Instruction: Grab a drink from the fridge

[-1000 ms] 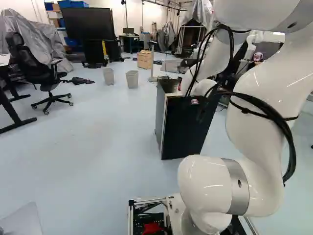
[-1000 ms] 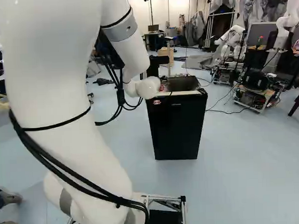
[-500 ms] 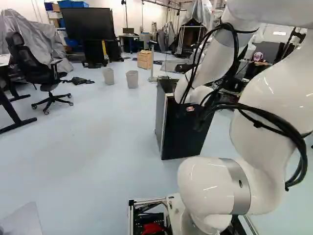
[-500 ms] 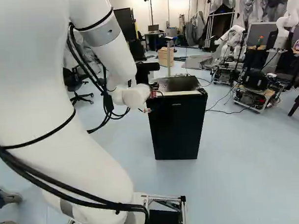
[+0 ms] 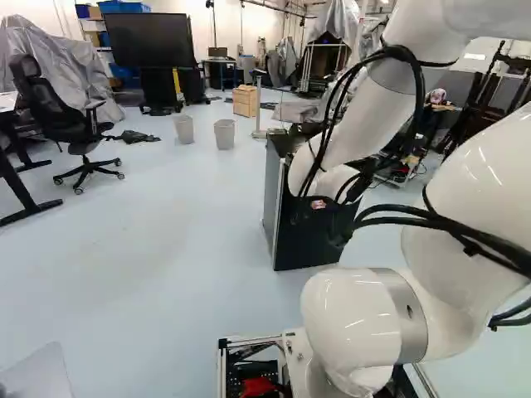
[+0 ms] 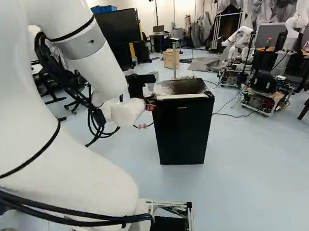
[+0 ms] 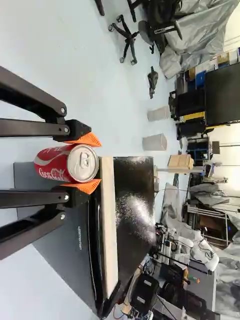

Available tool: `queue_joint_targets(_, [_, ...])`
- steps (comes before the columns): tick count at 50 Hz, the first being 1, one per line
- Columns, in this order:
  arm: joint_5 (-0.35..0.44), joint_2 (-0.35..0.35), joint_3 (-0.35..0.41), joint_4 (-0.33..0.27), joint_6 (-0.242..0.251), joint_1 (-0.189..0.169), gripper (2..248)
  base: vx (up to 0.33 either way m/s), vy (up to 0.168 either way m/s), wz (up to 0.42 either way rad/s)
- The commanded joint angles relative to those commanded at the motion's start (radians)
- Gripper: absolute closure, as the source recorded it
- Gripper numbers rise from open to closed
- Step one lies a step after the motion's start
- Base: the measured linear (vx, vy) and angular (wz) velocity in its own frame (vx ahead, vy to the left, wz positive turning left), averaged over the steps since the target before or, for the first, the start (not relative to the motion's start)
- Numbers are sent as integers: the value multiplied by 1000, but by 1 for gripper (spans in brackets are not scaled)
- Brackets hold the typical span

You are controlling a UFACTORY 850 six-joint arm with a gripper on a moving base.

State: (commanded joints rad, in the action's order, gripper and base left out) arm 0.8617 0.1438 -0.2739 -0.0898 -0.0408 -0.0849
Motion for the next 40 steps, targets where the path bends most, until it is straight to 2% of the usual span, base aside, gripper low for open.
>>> queue_joint_targets(20, [6, 78, 108, 52, 24, 49, 153, 0, 0, 0])
queue_joint_targets(40, [10, 123, 169, 81, 37, 77, 153, 0, 0, 0])
